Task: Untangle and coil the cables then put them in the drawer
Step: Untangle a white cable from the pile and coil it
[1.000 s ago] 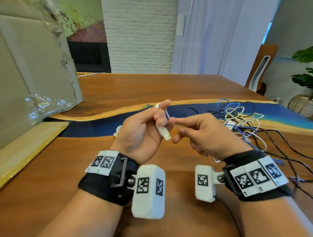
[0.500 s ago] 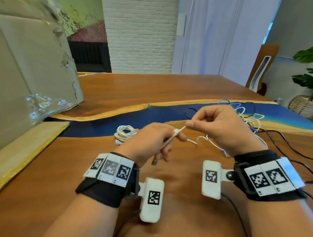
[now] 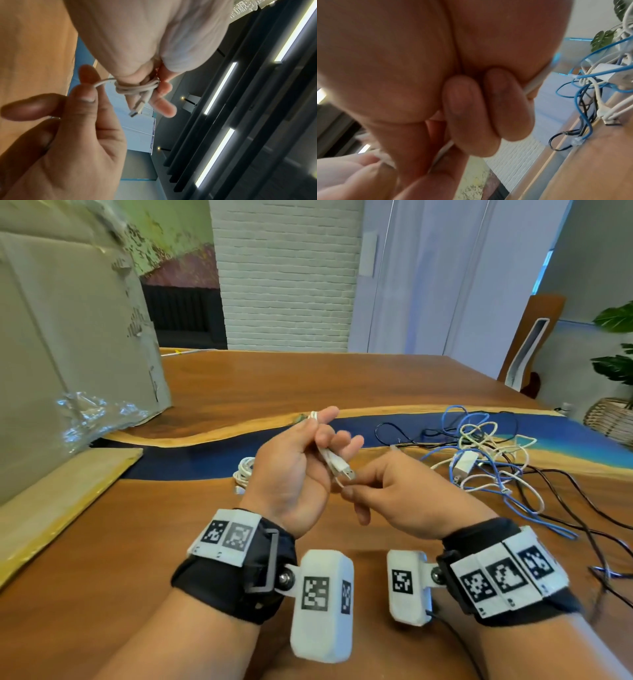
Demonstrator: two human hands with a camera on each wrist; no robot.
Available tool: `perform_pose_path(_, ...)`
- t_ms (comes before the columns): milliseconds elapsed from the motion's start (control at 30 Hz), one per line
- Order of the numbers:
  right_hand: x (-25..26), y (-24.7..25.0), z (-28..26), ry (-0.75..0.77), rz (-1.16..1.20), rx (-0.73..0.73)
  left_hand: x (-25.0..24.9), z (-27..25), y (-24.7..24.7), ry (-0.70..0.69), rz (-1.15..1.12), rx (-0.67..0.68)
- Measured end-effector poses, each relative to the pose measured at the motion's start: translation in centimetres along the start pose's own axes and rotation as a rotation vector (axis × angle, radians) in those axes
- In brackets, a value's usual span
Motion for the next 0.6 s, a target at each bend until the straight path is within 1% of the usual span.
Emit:
perform_pose_path(100, 1.1, -0.8, -0.2, -0.017, -0.008, 0.088, 0.2, 0.6, 0.8, -0.042, 0.142, -0.106)
perform_pose_path(167, 1.9, -0.9, -0.4, -0.003, 0.009, 0.104, 0.2, 0.8, 1.2, -0.045, 0.292, -0.158)
perform_pose_path(233, 2.4, -0.3, -0.8, 0.016, 0.05, 0.091, 0.1, 0.8, 1.4, -0.051, 0.514, -0.196)
perform_pose_path(300, 2.5, 0.5, -1.2, 0.037, 0.139, 0.06, 0.2, 0.6, 1.5, -0.062, 0.725, -0.237)
perform_pose_path(400, 1.8, 1.5, -1.3, 0.099, 0.194, -0.025, 0.5, 0.5, 1.8, -0.087, 1.048, -0.271)
perform_pose_path(433, 1.6, 1.8, -1.3, 0.123, 0.202, -0.052, 0.8, 0.6, 1.8, -0.062, 1.105, -0.236)
perform_pose_path(467, 1.3, 2.0, -1.2, 0.142, 0.221, -0.083, 1.4, 0.6, 1.7, -0.008, 1.113, -0.166)
perform_pose_path(533, 0.7, 2.7, -1.3, 0.152, 0.249, -0.167, 2.3, 0.3, 1.1, 0.142, 1.064, -0.014)
perform_pose_path(600, 0.1, 3.3, -1.3, 0.164, 0.281, -0.252, 2.6, -0.3, 0.5, 0.248, 0.985, 0.064)
Point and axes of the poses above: each hand's wrist, its own z-axis towards the middle knuckle, its own y-axis out of the back of the hand, x = y × z, the point moved 5 cm from there along z, towards the middle knuckle, and after that the axes turned 10 degrees about y, right-handed, at the moved point
